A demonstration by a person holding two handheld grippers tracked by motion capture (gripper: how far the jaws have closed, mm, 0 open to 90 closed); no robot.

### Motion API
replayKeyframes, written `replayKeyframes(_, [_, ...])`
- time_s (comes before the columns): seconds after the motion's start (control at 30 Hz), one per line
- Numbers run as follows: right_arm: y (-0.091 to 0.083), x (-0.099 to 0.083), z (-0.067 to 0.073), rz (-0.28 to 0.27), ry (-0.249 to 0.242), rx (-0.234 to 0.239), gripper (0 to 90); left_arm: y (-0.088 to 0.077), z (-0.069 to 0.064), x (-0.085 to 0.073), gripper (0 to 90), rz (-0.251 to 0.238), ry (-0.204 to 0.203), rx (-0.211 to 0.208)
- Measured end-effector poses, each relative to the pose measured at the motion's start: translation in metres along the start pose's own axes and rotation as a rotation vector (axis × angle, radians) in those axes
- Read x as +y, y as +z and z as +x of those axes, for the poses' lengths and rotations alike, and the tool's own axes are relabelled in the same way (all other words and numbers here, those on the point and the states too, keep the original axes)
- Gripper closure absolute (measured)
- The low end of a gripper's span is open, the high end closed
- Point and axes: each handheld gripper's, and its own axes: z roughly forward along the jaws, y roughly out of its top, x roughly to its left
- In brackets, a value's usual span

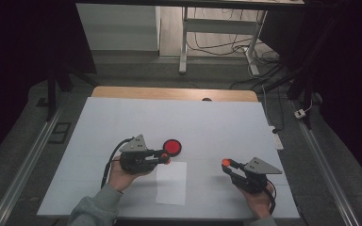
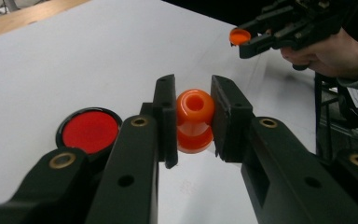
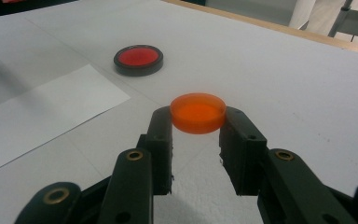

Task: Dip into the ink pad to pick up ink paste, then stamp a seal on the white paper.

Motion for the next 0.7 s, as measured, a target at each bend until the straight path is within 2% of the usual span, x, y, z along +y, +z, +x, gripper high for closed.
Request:
replayKeyframes(0.33, [-0.001,0.0,0.001,0.001,-0.005,0.0,64.8,-0.005,-0.005,-0.006,72.6,0.002,-0.012,0.009])
replayKeyframes(0.7, [0.001,0.0,0.001,0.006,-0.012,0.0,64.7,-0.003,-0.007,-0.016,72.5,0.026,-0.021,0.002])
